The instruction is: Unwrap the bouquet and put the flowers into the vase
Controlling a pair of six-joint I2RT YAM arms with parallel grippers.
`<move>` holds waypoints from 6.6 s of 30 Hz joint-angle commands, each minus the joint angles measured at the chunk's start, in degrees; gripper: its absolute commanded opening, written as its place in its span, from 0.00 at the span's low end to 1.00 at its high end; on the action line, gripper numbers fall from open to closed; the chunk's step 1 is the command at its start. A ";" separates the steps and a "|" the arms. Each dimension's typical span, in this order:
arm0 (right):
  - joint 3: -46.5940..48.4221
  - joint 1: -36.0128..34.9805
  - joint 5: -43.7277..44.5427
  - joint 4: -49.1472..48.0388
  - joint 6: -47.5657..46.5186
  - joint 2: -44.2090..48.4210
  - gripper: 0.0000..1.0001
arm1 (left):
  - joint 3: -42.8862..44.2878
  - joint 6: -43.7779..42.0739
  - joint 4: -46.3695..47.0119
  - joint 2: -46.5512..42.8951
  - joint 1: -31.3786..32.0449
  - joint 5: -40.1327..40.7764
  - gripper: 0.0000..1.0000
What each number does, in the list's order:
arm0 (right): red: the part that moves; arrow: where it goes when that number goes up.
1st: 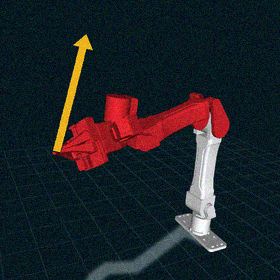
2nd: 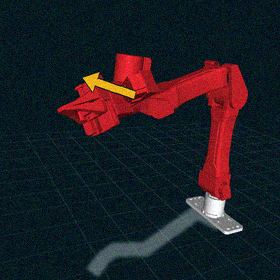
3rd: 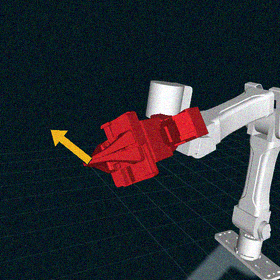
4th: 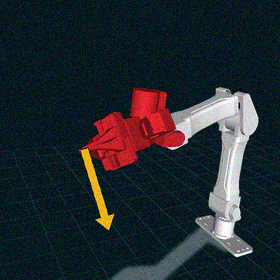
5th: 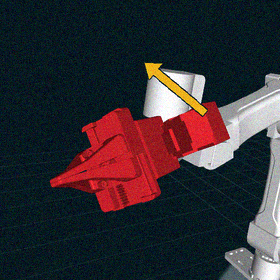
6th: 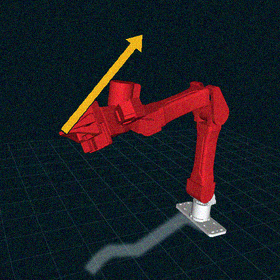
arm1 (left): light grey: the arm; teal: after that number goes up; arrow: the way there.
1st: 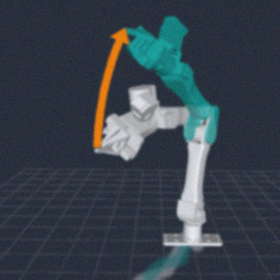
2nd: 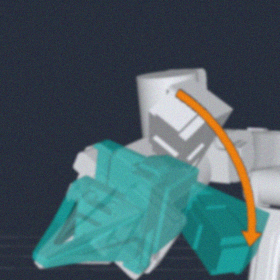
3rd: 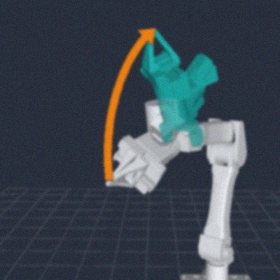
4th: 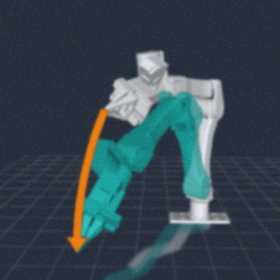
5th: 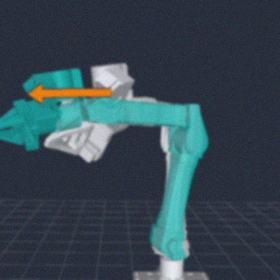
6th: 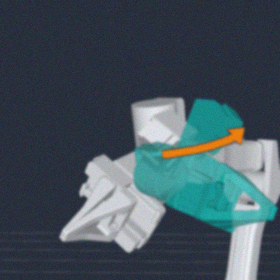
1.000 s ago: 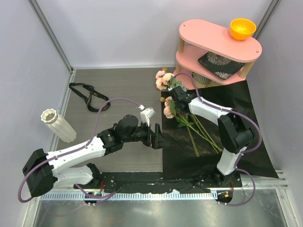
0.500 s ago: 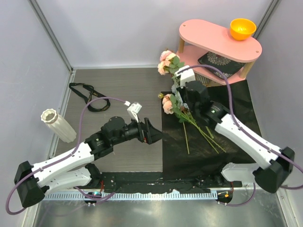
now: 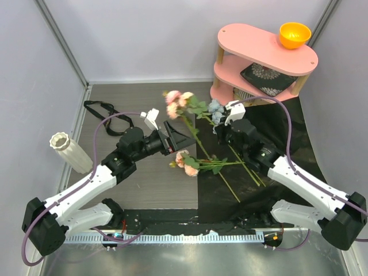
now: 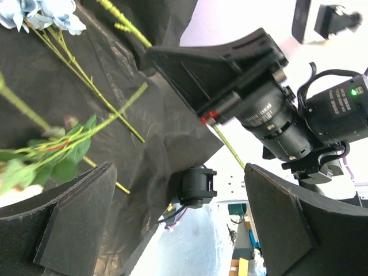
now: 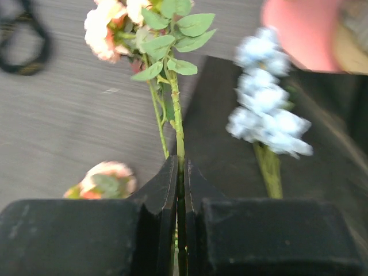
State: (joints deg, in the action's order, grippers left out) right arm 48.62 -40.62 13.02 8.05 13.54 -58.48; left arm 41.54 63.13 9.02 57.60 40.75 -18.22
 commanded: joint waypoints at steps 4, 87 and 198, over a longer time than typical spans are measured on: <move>2.89 -0.51 29.75 8.66 -6.23 -3.41 0.01 | -1.99 -1.51 -2.24 -4.25 -0.85 1.78 0.96; -14.88 -0.95 -7.04 -15.35 -1.50 13.48 0.01 | 12.69 14.69 29.23 34.25 -0.05 11.10 0.00; 5.51 -0.95 -6.77 20.24 -3.61 -7.24 0.53 | 37.82 -35.54 -39.43 -5.23 -47.35 37.60 1.00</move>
State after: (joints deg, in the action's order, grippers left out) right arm 50.61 -41.41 5.48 24.80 11.84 -62.28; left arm 77.21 22.98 -26.94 51.37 -7.35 37.52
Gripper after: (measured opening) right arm 0.530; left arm 0.996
